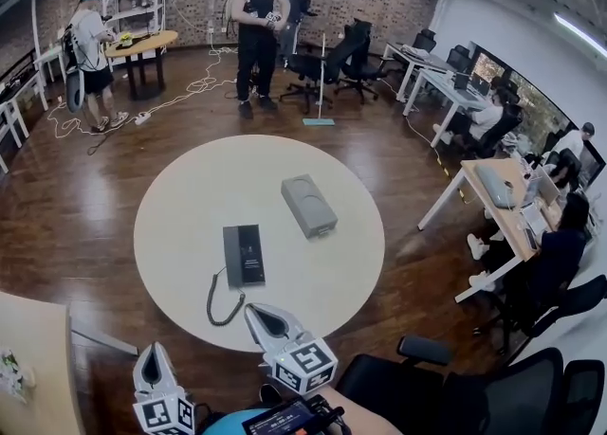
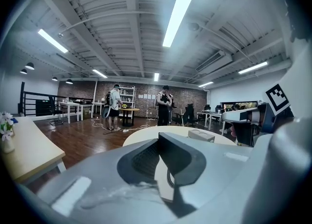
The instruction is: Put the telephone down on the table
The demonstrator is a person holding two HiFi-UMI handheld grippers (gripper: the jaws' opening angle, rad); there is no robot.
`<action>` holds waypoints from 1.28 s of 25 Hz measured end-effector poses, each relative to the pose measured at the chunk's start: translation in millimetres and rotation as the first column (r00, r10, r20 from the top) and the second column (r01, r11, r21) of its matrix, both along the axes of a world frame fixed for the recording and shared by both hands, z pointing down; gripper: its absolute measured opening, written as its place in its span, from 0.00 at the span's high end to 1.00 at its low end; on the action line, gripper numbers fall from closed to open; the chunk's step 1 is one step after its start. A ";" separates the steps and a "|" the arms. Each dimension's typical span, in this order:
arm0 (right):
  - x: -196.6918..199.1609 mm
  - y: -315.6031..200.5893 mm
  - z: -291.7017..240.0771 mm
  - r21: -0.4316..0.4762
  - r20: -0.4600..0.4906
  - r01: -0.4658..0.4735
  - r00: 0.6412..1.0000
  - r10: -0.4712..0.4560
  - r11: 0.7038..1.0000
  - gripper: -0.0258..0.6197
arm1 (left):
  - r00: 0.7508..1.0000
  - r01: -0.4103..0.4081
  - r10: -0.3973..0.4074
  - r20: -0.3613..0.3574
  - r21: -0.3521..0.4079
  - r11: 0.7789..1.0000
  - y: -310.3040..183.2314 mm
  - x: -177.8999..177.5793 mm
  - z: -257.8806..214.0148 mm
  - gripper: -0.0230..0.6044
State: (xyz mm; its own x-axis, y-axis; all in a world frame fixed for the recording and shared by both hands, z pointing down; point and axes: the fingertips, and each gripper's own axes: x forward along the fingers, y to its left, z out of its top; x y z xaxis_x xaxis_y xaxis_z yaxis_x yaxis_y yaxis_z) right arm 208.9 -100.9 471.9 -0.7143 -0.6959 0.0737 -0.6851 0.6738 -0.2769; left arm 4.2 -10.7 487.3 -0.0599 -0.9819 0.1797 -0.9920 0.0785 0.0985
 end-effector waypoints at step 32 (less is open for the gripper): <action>-16.1 -89.0 19.0 -0.011 -0.173 -0.286 0.944 0.280 0.958 0.94 | 0.973 -0.232 0.232 0.002 0.071 0.970 -116.8 -73.3 0.2 0.94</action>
